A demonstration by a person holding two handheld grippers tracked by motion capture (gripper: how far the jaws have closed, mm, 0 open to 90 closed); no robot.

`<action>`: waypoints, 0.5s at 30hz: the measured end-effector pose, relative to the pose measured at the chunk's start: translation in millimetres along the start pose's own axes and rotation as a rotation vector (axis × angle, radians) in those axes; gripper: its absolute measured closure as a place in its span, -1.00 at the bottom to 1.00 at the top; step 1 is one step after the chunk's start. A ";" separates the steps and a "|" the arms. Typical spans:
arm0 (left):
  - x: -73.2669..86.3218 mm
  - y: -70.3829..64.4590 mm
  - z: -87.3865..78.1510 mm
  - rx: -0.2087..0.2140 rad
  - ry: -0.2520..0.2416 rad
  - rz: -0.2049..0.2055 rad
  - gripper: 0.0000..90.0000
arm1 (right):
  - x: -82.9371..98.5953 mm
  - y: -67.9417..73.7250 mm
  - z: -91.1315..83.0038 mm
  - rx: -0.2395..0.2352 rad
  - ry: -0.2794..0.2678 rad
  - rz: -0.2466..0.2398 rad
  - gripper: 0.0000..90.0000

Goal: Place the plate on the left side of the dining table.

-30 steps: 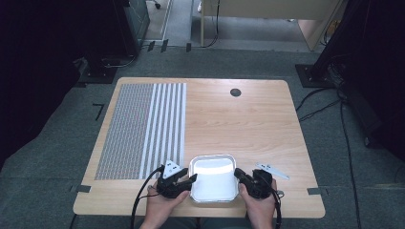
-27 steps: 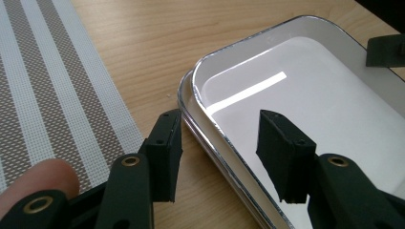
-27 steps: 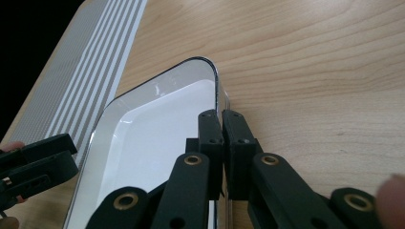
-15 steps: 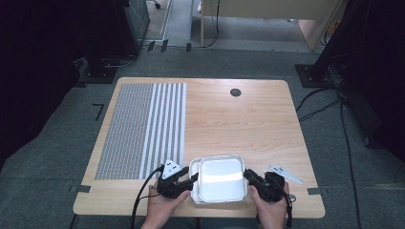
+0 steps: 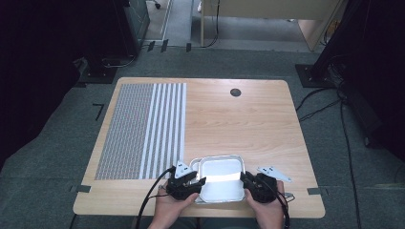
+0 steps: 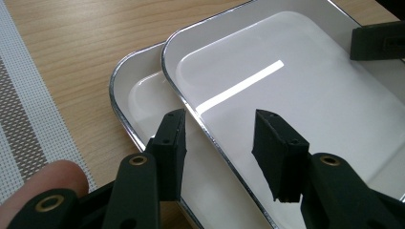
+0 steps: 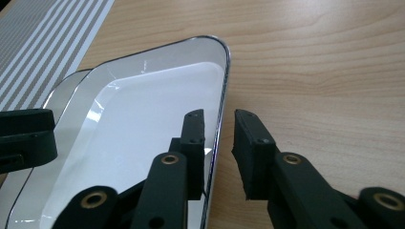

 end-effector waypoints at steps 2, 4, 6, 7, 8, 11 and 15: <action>-0.3 1.5 0.5 -0.010 0.003 -0.006 0.25 | 1.2 0.0 0.0 0.001 0.001 0.016 0.79; -1.6 2.8 2.3 -0.009 0.001 -0.030 0.27 | 1.6 0.2 -0.9 -0.006 0.000 0.029 0.82; -2.2 3.2 3.1 -0.005 0.003 -0.040 0.27 | 2.6 0.4 -1.8 -0.008 -0.002 0.042 0.85; -3.0 3.5 5.5 0.001 0.009 -0.059 0.27 | 3.0 0.4 -1.8 -0.013 -0.005 0.045 0.87; -3.0 3.5 5.5 0.001 0.009 -0.059 0.28 | 3.0 0.4 -1.8 -0.013 -0.005 0.045 0.87; -3.5 3.3 9.6 -0.002 0.013 -0.068 0.37 | 4.0 -1.5 -0.5 -0.028 -0.007 0.093 0.93; -5.9 2.0 8.9 -0.004 0.004 -0.071 0.50 | 4.7 -3.2 -0.3 -0.039 -0.017 0.128 0.94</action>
Point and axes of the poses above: each handheld gripper's, and its own axes: z roughly forward along the jaws, x roughly out of its underside, y roughly to its left, the point moved 6 cm from there along z, roughly forward along the jaws, and after that the axes turned 7 degrees about y, right-handed, at the moved point
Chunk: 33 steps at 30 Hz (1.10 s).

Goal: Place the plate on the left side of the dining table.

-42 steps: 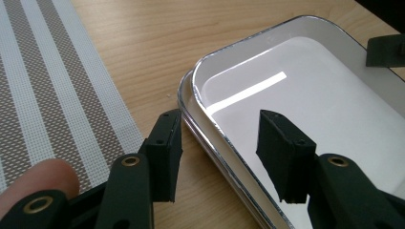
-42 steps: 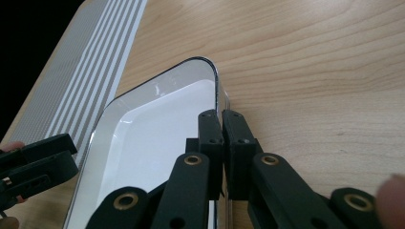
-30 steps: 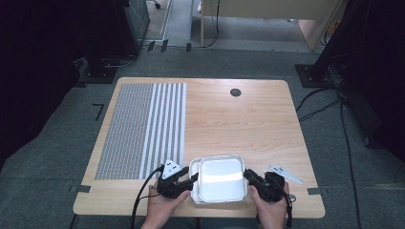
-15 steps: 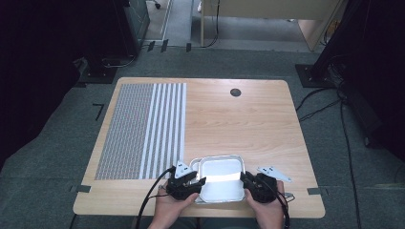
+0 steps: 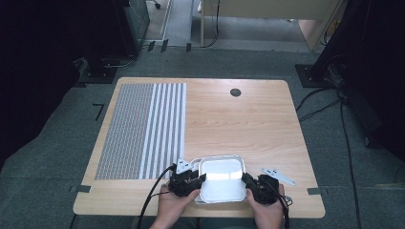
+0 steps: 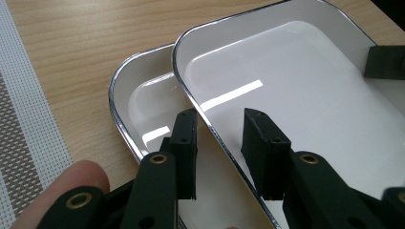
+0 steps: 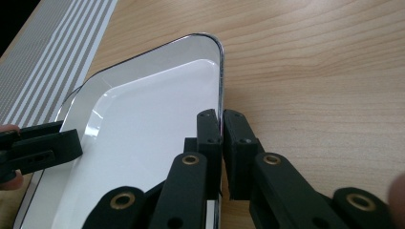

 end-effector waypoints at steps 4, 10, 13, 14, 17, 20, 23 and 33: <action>-2.4 -1.2 -1.8 -0.005 -0.007 0.005 0.57 | -0.6 -1.6 -1.3 -0.008 0.004 0.030 0.95; -6.7 -2.6 -6.8 -0.042 -0.014 0.031 0.59 | -3.1 -1.6 -2.6 -0.026 0.009 0.057 0.95; -9.5 1.7 -10.4 -0.051 -0.014 0.029 0.60 | -5.4 2.9 -1.3 -0.031 0.009 0.062 0.95; -11.0 4.6 -12.4 -0.058 -0.015 0.031 0.60 | -6.1 5.1 -0.5 -0.032 0.009 0.061 0.95; -14.0 10.0 -17.3 -0.060 -0.023 0.019 0.65 | -8.8 12.6 2.7 -0.039 0.010 0.051 0.95; -18.7 18.9 -24.6 -0.074 -0.031 0.012 0.67 | -13.0 22.1 7.6 -0.048 0.014 0.048 0.95; -20.9 22.6 -27.5 -0.079 -0.033 0.011 0.67 | -15.5 26.6 9.7 -0.049 0.017 0.044 0.95; -31.0 45.2 -44.9 -0.117 -0.047 0.010 0.68 | -28.0 49.5 25.4 -0.074 0.029 0.033 0.96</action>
Point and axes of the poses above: each handheld gripper's, and its own axes: z roughly forward along the jaws, x roughly out of its underside, y roughly to its left, the point moved 6 cm from there along z, roughly forward along the jaws, and after that the axes turned 7 degrees about y, right-handed, at the moved point
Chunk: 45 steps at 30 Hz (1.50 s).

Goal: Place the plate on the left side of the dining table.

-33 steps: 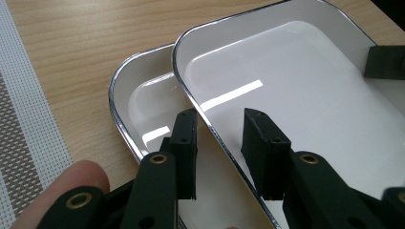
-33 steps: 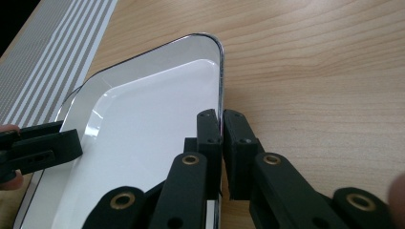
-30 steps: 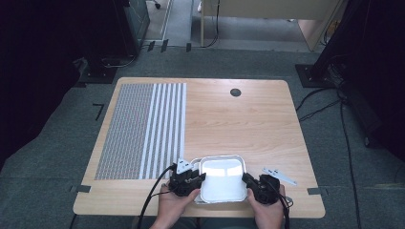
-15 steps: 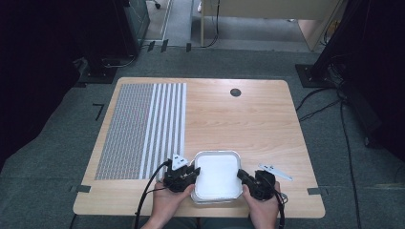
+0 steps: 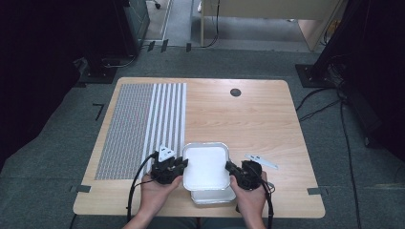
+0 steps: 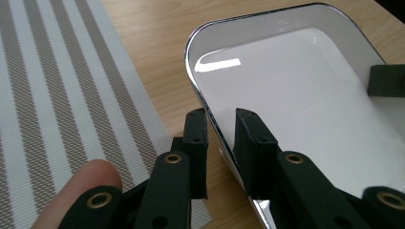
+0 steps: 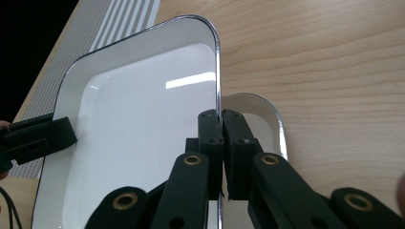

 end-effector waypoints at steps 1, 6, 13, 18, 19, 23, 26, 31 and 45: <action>-1.2 3.6 -1.4 -0.002 -0.004 -0.005 0.68 | -1.1 2.3 2.3 -0.002 -0.001 -0.005 0.97; -5.8 19.2 -7.1 -0.024 -0.018 -0.017 0.73 | -4.7 16.2 13.7 -0.010 0.016 -0.007 0.97; -15.3 46.8 -19.4 -0.046 -0.031 -0.026 0.78 | -12.1 39.2 29.7 -0.023 0.030 -0.016 0.97; -19.4 65.5 -26.7 -0.059 -0.040 -0.047 0.81 | -19.5 58.0 41.7 -0.032 0.036 -0.031 0.97; -21.9 73.7 -29.7 -0.077 -0.045 -0.055 0.84 | -20.9 65.7 47.2 -0.033 0.040 -0.034 0.97; -25.8 89.2 -35.8 -0.091 -0.057 -0.065 0.90 | -22.8 80.4 59.3 -0.034 0.048 -0.049 0.98; -26.6 96.6 -38.3 -0.100 -0.059 -0.071 0.91 | -24.9 89.8 68.2 -0.045 0.062 -0.039 0.98; -26.5 115.6 -41.9 -0.120 -0.057 -0.086 0.92 | -27.8 100.7 80.9 -0.053 0.082 -0.031 0.98; -34.5 170.0 -49.2 -0.180 -0.054 -0.140 0.95 | -43.6 141.4 124.7 -0.058 0.128 -0.044 0.98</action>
Point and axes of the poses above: each handheld gripper's, and its own axes: z roughly forward along the jaws, x roughly out of its underside, y roughly to its left, the point moved 6 cm from there along z, roughly forward along the jaws, and after that the axes turned 7 degrees about y, right-handed, at the moved point
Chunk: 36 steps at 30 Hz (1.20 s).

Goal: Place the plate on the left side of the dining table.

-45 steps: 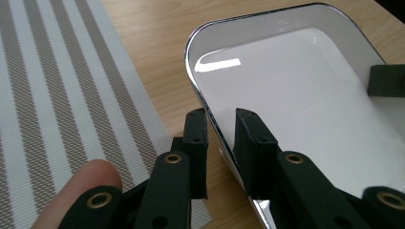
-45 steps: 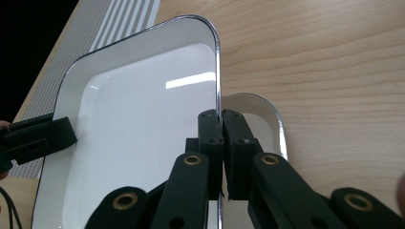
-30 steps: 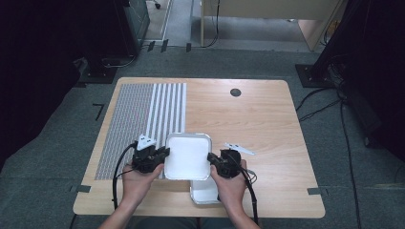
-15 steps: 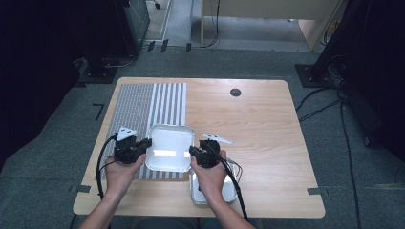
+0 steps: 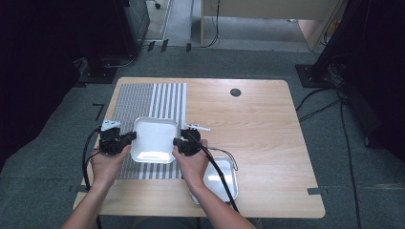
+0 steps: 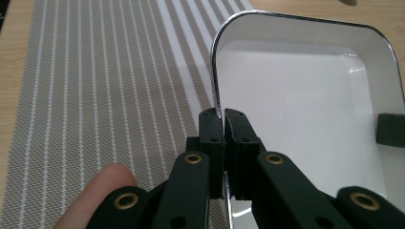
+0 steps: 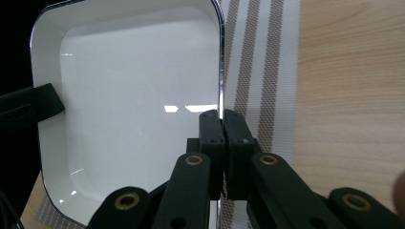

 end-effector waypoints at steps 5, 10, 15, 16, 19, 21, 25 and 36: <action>-6.8 14.7 5.1 -0.032 0.015 -0.010 0.96 | -10.4 10.7 19.2 0.001 0.017 -0.002 0.99; -15.3 27.1 12.2 -0.055 0.026 -0.029 0.97 | -19.2 15.2 35.3 0.005 0.025 0.009 0.99; -21.8 39.3 23.2 -0.074 0.038 -0.041 0.97 | -27.1 18.2 49.2 0.017 0.031 0.014 0.99; -23.8 43.2 26.1 -0.066 0.038 -0.059 0.98 | -28.6 18.4 51.6 0.017 0.029 0.014 0.99; -26.6 49.3 31.7 -0.084 0.044 -0.064 0.98 | -34.6 19.3 62.4 0.023 0.030 0.022 0.99; -28.9 55.4 38.6 -0.105 0.058 -0.066 0.98 | -38.9 21.3 70.8 0.037 0.029 0.016 0.99; -31.7 63.3 49.9 -0.108 0.075 -0.088 0.97 | -44.0 21.8 80.5 0.033 0.034 0.030 0.99; -38.5 71.4 77.0 -0.145 0.096 -0.131 0.93 | -59.8 15.8 100.8 0.065 0.021 0.049 0.98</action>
Point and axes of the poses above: each handheld gripper's, and its own axes: z roughly forward along the jaws, x roughly out of its underside, y roughly to its left, the point moved 6 cm from there along z, roughly forward along the jaws, and after that the axes turned 7 degrees about y, right-handed, at the moved point
